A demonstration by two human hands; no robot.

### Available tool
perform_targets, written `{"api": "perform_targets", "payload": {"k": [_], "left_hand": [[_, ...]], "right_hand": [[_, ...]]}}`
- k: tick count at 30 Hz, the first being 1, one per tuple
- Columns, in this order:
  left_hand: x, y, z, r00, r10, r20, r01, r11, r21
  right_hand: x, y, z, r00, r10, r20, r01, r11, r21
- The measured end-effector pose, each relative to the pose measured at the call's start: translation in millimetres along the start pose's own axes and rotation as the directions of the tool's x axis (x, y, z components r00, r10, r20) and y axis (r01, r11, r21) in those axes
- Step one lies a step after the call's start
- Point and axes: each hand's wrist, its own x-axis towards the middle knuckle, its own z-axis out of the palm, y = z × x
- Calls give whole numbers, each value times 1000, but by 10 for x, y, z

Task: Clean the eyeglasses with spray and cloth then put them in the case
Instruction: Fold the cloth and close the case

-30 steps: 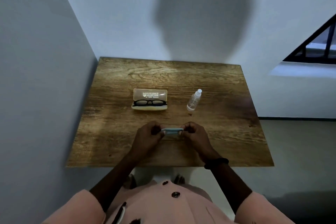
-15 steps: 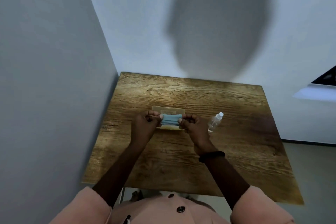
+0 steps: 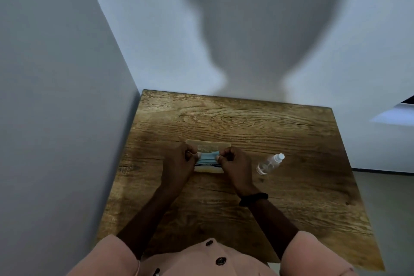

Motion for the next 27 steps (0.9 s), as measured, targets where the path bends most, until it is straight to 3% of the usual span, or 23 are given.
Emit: {"api": "perform_targets", "payload": {"k": [7, 20, 23, 27], "left_hand": [[2, -119, 56, 992, 120, 31, -123, 984, 130], [-98, -319, 37, 995, 103, 20, -105, 984, 142], [-43, -446, -30, 967, 193, 165, -221, 961, 169], [76, -586, -77, 901, 92, 423, -203, 953, 225]], "right_hand": [[-19, 69, 96, 999, -47, 4, 47, 993, -109], [-95, 199, 148, 997, -72, -34, 64, 979, -191], [-90, 199, 143, 998, -61, -23, 55, 981, -187], [-91, 209, 131, 998, -58, -15, 54, 982, -182]]}}
